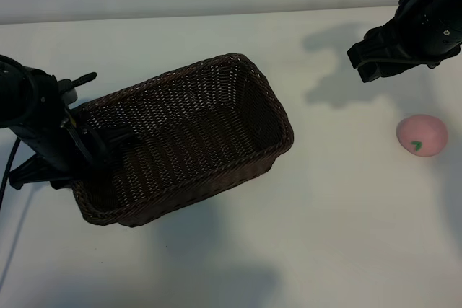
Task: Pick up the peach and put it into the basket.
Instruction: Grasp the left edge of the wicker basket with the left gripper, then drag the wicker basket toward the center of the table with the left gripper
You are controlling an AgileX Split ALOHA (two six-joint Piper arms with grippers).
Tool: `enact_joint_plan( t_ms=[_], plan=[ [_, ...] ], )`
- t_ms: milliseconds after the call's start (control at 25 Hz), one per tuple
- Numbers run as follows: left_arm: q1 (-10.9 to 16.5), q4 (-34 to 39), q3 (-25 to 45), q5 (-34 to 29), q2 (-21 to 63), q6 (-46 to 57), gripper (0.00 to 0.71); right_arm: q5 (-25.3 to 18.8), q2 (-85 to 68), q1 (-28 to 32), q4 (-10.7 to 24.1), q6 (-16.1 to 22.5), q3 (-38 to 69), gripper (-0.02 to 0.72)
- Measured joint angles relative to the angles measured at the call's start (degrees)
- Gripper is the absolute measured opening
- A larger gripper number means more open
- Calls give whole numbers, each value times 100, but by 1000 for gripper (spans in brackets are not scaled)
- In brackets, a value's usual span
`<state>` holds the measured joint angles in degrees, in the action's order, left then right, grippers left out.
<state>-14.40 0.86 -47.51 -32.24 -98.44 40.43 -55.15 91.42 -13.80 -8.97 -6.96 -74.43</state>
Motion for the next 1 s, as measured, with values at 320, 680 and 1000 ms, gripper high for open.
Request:
enact_joint_plan(
  t_ms=[320,680,1000],
  plan=[
    [0,-32,0,62,-5,0,311,0,0,0,0,0,0,548],
    [0,-737,0,399,215,-497,192,-11,0,0,0,0,0,548],
    [0,-2207,17,651,241,-1795,160,-11,0,0,0,0,0,548]
  ],
)
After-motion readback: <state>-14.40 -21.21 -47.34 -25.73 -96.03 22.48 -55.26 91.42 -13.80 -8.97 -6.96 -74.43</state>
